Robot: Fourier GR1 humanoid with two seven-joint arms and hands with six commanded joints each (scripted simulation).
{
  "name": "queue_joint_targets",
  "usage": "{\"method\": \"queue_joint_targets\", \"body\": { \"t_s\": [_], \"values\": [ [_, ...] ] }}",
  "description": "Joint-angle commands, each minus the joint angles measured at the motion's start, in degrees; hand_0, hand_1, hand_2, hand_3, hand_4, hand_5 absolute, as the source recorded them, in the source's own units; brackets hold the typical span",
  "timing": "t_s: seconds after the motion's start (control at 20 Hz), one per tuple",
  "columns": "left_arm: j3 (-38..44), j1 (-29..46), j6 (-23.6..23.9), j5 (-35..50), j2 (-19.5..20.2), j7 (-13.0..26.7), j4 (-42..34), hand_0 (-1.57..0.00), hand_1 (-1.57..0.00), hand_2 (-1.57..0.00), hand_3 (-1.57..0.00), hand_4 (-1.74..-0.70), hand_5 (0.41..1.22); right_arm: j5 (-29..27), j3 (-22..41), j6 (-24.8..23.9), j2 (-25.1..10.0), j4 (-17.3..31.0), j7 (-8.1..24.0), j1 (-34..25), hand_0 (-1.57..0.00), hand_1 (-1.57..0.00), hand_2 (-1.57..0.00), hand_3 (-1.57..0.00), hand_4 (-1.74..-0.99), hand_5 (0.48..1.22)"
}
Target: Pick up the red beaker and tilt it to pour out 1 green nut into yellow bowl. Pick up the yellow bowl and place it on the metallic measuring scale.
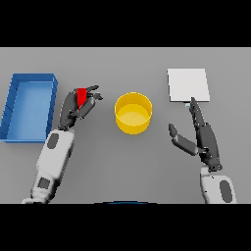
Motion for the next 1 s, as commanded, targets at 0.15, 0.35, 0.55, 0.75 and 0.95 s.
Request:
{"method": "queue_joint_targets", "body": {
  "t_s": [0.15,0.35,0.55,0.75,0.95],
  "values": [
    [0.57,0.19,-2.41,4.17,0.30,1.79,-5.11,-1.53,-1.53,-1.53,-1.52,-1.69,1.140,0.38,0.38,-0.17,-0.01,-1.37,-0.59,0.30,0.00,0.00,0.00,0.00,-1.236,0.644],
    [-1.38,0.37,-4.21,2.73,2.02,4.18,-9.66,-1.55,-1.55,-1.55,-1.55,-1.72,1.131,1.10,0.83,-0.41,0.10,-1.63,-1.44,0.99,0.00,0.00,0.00,0.00,-1.226,0.650],
    [-2.19,-2.42,-4.83,0.32,3.87,7.15,-8.97,-1.56,-1.56,-1.56,-1.55,-1.72,1.135,2.79,0.79,-1.09,-0.62,-0.23,-1.77,0.19,0.00,0.00,0.00,0.00,-1.219,0.660],
    [-3.93,-6.54,-5.30,-4.17,6.47,7.70,-6.42,-1.56,-1.56,-1.56,-1.56,-1.73,1.134,3.30,1.09,-1.26,-0.59,-0.62,-2.66,1.30,0.00,0.00,0.00,0.00,-1.210,0.664],
    [-10.36,-9.00,-6.75,-12.55,9.54,10.94,-6.34,-1.57,-1.57,-1.57,-1.57,-1.74,1.120,3.18,0.83,-1.23,-0.86,-0.97,-1.26,0.65,0.00,0.00,0.00,0.00,-1.190,0.658]
  ]
}}
